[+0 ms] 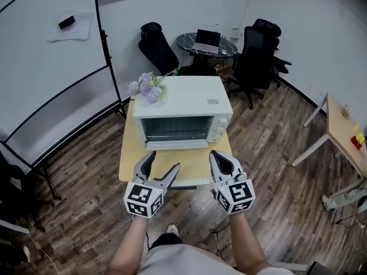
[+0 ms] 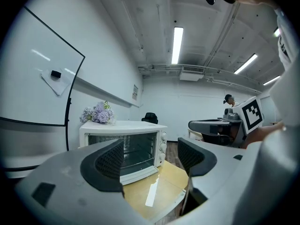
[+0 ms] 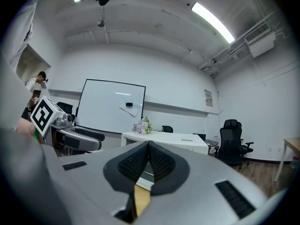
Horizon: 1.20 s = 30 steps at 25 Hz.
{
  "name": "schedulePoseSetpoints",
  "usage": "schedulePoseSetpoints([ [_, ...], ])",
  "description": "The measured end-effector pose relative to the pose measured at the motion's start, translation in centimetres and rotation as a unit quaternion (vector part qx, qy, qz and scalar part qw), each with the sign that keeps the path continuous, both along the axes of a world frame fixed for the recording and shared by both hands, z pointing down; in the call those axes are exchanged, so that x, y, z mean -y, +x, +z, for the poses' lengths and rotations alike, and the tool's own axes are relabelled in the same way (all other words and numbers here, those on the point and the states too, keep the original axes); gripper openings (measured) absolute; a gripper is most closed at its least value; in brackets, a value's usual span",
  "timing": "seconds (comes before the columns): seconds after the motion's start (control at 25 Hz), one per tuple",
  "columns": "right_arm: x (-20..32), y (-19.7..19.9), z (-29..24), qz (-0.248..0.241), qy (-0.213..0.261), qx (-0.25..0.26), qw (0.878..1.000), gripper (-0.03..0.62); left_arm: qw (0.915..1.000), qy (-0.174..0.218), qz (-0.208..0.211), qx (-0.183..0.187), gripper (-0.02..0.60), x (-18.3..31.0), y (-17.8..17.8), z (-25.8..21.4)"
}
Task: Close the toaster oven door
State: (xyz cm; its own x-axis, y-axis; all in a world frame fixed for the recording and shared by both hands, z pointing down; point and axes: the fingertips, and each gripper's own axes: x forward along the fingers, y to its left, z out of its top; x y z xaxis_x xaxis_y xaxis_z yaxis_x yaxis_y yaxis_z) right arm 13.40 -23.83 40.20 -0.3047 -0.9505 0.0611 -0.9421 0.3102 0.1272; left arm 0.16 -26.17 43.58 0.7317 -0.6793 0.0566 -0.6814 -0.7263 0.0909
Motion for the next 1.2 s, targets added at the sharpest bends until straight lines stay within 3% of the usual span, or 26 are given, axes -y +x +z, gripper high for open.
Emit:
schedulePoseSetpoints([
  [0.44,5.9,0.8,-0.8,-0.021,0.006,-0.002,1.0,0.002,0.9997,-0.004,-0.023,-0.001,0.333,4.9,0.7,0.0],
  [0.88,6.8,1.7,0.1,-0.083,-0.002,0.008,0.997,0.002,0.9959,-0.004,-0.091,0.006,0.333,4.7,1.5,-0.3],
  [1.2,6.5,1.2,2.0,-0.091,-0.024,-0.007,0.996,0.002,0.9897,-0.052,-0.126,0.044,0.333,4.5,0.3,4.7],
])
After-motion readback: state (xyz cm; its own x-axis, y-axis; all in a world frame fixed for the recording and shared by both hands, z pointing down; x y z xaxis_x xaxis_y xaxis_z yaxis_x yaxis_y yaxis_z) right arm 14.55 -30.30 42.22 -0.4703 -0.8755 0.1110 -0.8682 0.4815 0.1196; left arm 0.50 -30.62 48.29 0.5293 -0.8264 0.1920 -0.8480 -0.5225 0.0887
